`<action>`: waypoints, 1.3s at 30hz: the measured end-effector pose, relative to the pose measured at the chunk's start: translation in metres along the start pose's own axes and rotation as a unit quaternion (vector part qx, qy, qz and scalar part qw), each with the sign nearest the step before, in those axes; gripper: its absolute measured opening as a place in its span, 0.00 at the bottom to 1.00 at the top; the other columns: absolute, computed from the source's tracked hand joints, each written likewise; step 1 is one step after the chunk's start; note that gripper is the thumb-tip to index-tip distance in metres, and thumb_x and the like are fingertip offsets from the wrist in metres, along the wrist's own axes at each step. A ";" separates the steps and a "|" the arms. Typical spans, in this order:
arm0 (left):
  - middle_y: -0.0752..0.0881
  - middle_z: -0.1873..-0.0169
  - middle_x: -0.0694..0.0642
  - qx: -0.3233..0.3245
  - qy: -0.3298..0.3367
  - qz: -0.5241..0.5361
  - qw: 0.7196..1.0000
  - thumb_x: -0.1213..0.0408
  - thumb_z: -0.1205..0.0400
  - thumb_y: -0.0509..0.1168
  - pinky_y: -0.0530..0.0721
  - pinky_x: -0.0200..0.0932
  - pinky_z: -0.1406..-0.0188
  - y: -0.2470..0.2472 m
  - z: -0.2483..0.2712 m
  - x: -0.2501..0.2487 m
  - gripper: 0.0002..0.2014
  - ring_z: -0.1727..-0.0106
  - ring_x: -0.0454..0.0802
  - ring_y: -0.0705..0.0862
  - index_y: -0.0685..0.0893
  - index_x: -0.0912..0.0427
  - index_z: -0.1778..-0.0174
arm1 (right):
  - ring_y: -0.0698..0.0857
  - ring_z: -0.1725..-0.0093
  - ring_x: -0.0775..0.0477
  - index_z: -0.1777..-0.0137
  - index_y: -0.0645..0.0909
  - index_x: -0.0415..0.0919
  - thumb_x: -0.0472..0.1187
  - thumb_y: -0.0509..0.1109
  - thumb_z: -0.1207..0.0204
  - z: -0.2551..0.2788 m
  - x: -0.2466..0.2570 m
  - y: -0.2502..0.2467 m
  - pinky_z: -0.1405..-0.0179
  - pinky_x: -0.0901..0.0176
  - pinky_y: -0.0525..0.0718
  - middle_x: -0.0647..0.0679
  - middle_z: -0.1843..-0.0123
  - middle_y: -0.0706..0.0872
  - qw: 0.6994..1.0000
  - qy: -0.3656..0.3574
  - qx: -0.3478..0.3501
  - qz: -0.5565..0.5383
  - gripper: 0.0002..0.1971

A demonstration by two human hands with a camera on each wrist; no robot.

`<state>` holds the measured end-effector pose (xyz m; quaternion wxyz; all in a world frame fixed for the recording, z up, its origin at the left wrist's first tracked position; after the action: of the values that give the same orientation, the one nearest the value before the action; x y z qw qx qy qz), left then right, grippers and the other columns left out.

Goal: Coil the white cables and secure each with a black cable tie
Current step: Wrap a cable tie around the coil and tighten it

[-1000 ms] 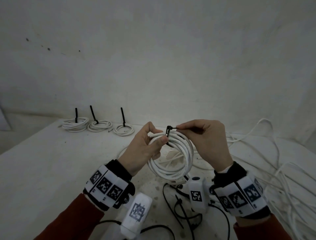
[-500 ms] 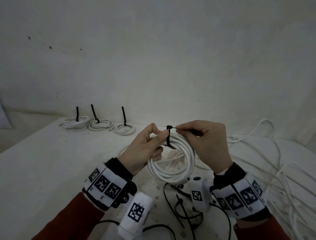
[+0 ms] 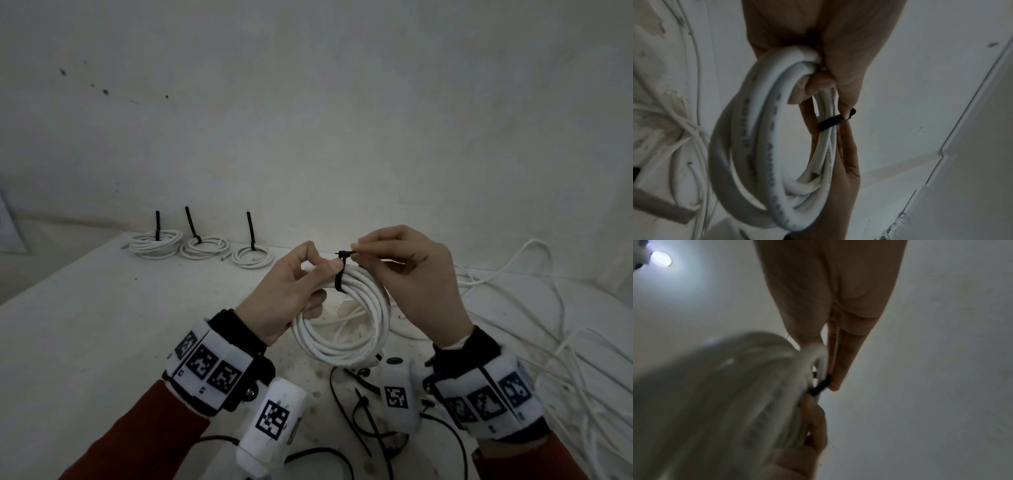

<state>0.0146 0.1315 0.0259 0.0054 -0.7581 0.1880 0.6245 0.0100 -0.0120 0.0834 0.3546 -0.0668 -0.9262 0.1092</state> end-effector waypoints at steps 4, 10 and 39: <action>0.65 0.79 0.48 -0.009 -0.013 -0.020 1.000 0.57 0.26 0.68 0.59 0.35 0.83 -0.002 0.000 0.001 0.15 0.82 0.44 0.59 0.67 0.55 0.68 | 0.91 0.57 0.44 0.48 0.81 0.43 0.22 0.77 0.33 0.002 -0.006 0.002 0.52 0.55 0.88 0.44 0.62 0.90 0.996 0.057 -0.023 -0.066 0.20; 0.69 0.79 0.49 -0.023 -0.057 0.000 0.998 0.61 0.22 0.67 0.59 0.34 0.84 -0.006 -0.001 0.014 0.16 0.82 0.44 0.58 0.67 0.53 0.71 | 0.90 0.57 0.49 0.52 0.75 0.47 0.21 0.75 0.32 0.009 0.000 0.012 0.50 0.54 0.86 0.46 0.63 0.90 0.999 0.012 -0.015 -0.025 0.21; 0.80 0.75 0.56 -0.266 0.245 -0.322 0.875 0.67 0.26 0.74 0.72 0.32 0.75 -0.037 0.013 -0.031 0.18 0.74 0.40 0.74 0.70 0.63 0.71 | 0.73 0.42 0.56 0.74 0.84 0.57 0.46 0.73 0.25 0.030 -0.009 0.045 0.47 0.70 0.66 0.53 0.53 0.73 0.964 0.230 0.124 0.054 0.15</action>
<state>0.0089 0.1773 0.0441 -0.0423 -0.8781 -0.2447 0.4090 -0.0010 0.0253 0.0448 0.5567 -0.0960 -0.7942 0.2239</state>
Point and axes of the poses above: each hand's wrist, its own z-axis away from the middle knuckle, its own y-axis out of the palm, x = y × z, the point moved 8 cm from there along -z, towards the middle knuckle
